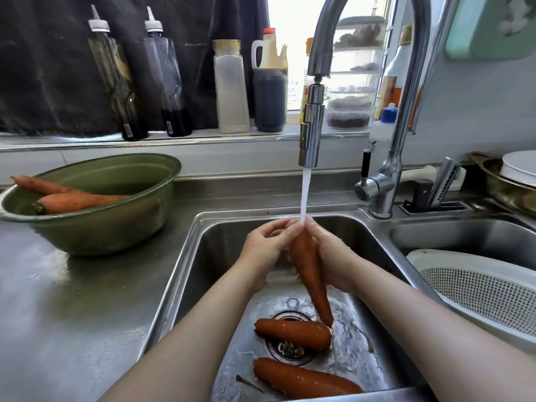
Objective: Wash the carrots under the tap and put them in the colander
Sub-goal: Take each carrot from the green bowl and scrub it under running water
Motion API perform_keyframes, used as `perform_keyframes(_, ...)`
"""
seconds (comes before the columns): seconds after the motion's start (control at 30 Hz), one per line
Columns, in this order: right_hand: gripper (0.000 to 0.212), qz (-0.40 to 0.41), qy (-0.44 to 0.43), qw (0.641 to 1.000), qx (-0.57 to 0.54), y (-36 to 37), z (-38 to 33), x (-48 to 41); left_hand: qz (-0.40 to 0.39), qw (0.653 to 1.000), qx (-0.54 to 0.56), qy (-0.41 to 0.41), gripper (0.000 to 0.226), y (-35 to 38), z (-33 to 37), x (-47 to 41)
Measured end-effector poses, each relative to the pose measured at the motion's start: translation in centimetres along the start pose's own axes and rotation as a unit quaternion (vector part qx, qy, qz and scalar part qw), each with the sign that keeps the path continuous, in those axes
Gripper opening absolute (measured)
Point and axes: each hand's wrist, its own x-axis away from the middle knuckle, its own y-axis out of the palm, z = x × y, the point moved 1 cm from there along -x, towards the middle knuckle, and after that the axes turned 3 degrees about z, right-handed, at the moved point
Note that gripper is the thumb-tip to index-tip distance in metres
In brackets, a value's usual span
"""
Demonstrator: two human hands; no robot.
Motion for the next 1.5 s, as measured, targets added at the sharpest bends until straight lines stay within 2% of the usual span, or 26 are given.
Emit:
perform_keyframes(0.07, 0.076, -0.024, -0.024, 0.999, 0.022, 0.2, 0.0, 0.1, 0.004, 1.0, 0.009, 0.002, 0.03, -0.1, 0.0, 0.0)
perform_keyframes(0.17, 0.072, -0.007, -0.038, 0.999, 0.031, 0.1, -0.2, 0.0, -0.01, 1.0, -0.002, -0.005, 0.041, -0.6, 0.3, 0.0)
perform_keyframes(0.23, 0.071, 0.013, -0.039, 0.998, 0.041, 0.2, -0.2, 0.1, -0.009, 1.0, -0.008, -0.005, 0.037, -1.1, 0.5, 0.0)
perform_keyframes(0.33, 0.04, 0.059, -0.093, 0.988, 0.108, 0.4, -0.4, 0.5, -0.018, 0.999, -0.026, -0.002, 0.021, -1.6, 0.7, 0.0)
perform_keyframes(0.37, 0.037, 0.076, -0.103, 0.982, 0.137, 0.4, -0.5, 0.6, -0.02, 0.999, -0.038, 0.003, 0.018, -1.7, 0.8, -0.1)
perform_keyframes(0.43, 0.046, 0.096, -0.109, 0.972, 0.187, 0.3, -0.6, 0.7, -0.006, 0.998, -0.058, 0.023, 0.012, -1.6, 0.8, 0.0)
perform_keyframes(0.57, 0.051, 0.113, -0.098, 0.964, 0.221, 0.1, -0.1, -0.1, 0.048, 0.989, -0.112, 0.079, 0.006, -1.3, 0.6, -0.3)
perform_keyframes(0.63, 0.063, 0.119, -0.098, 0.959, 0.238, -0.1, -0.2, -0.5, 0.067, 0.981, -0.151, 0.105, 0.007, -1.2, 0.6, -0.5)
perform_keyframes(0.73, 0.063, 0.121, -0.106, 0.954, 0.251, -0.7, -0.3, -0.8, 0.087, 0.976, -0.173, 0.103, 0.014, -0.6, 0.2, -0.7)
perform_keyframes(0.8, 0.076, 0.109, -0.113, 0.95, 0.271, -1.0, -0.3, -1.2, 0.1, 0.977, -0.162, 0.094, 0.02, -0.6, 0.1, -0.8)
perform_keyframes(0.83, 0.077, 0.115, -0.123, 0.949, 0.267, -1.0, -0.4, -1.2, 0.097, 0.982, -0.14, 0.081, 0.02, -0.6, 0.1, -0.8)
perform_keyframes(0.9, 0.06, 0.127, -0.125, 0.956, 0.232, -0.9, -0.6, -1.1, 0.031, 0.994, -0.092, 0.047, 0.012, -0.8, 0.0, -0.6)
perform_keyframes(0.97, 0.051, 0.12, -0.119, 0.964, 0.207, -1.0, -0.5, -1.1, -0.022, 0.991, -0.119, 0.057, 0.043, -0.7, -0.5, -0.7)
perform_keyframes(1.0, 0.051, 0.117, -0.108, 0.966, 0.205, -1.1, -0.2, -1.3, -0.012, 0.986, -0.148, 0.072, 0.052, -0.7, -0.7, -0.7)
perform_keyframes(1.07, 0.044, 0.09, -0.097, 0.976, 0.173, -1.1, -0.1, -1.1, 0.022, 0.983, -0.154, 0.095, 0.052, -0.7, -0.9, -0.9)
perform_keyframes(1.23, 0.028, 0.04, -0.074, 0.996, 0.016, -2.1, -0.5, -1.3, 0.023, 0.997, -0.057, 0.044, 0.041, -1.6, -0.4, -1.0)
perform_keyframes(1.33, 0.03, 0.04, -0.044, 0.998, -0.019, -2.9, -0.9, -1.5, 0.03, 0.998, 0.051, -0.019, 0.041, -1.6, -0.1, -1.1)
perform_keyframes(1.4, 0.039, 0.021, -0.032, 0.999, -0.037, -3.0, -1.1, -1.4, 0.027, 0.991, 0.116, -0.056, 0.038, -1.4, 0.0, -1.0)
perform_keyframes(1.5, 0.049, 0.02, -0.046, 0.998, -0.044, -3.3, -1.2, -1.4, 0.045, 0.983, 0.154, -0.086, 0.029, -1.3, 0.1, -1.0)
